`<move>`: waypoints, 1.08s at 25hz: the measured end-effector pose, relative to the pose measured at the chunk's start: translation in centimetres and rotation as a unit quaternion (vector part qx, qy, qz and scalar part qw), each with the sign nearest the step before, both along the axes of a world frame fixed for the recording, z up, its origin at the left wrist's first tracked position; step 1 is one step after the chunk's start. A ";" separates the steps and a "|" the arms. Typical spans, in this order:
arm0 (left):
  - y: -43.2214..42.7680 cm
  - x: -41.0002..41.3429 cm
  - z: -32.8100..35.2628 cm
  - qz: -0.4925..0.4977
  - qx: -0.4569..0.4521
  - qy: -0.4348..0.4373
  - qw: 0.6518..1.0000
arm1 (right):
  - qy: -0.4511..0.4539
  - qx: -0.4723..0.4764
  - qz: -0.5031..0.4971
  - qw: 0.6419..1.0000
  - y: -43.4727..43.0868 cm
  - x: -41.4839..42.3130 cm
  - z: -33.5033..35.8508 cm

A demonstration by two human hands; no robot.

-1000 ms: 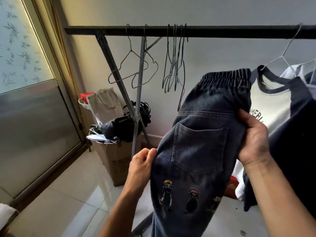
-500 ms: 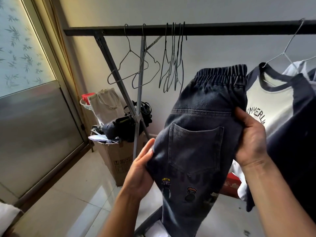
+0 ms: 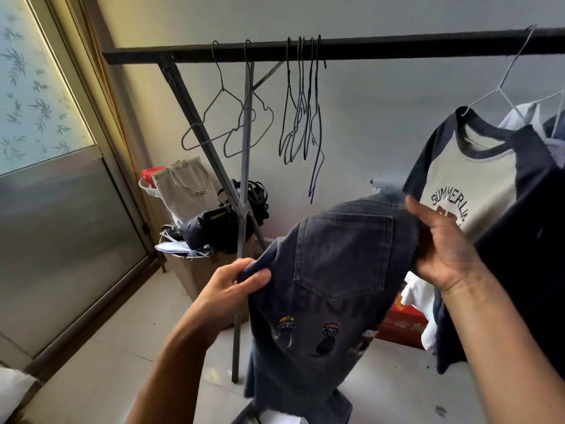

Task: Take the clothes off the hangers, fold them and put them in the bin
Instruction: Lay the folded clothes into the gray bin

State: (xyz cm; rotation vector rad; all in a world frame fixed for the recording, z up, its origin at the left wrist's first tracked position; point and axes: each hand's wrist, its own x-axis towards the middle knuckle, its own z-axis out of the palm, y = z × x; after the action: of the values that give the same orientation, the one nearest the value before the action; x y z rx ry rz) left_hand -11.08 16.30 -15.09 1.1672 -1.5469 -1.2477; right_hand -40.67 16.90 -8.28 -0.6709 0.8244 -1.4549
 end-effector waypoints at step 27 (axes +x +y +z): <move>-0.2 -1.2 2.3 0.128 -0.118 0.034 0.984 | 0.199 0.031 0.022 0.979 -0.5 3.7 -4.7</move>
State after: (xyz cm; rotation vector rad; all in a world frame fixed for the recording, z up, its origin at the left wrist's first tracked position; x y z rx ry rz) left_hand -12.26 16.12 -12.76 1.1153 -1.4014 -0.9001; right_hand -36.98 16.41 -12.97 -0.9449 1.1509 -1.2663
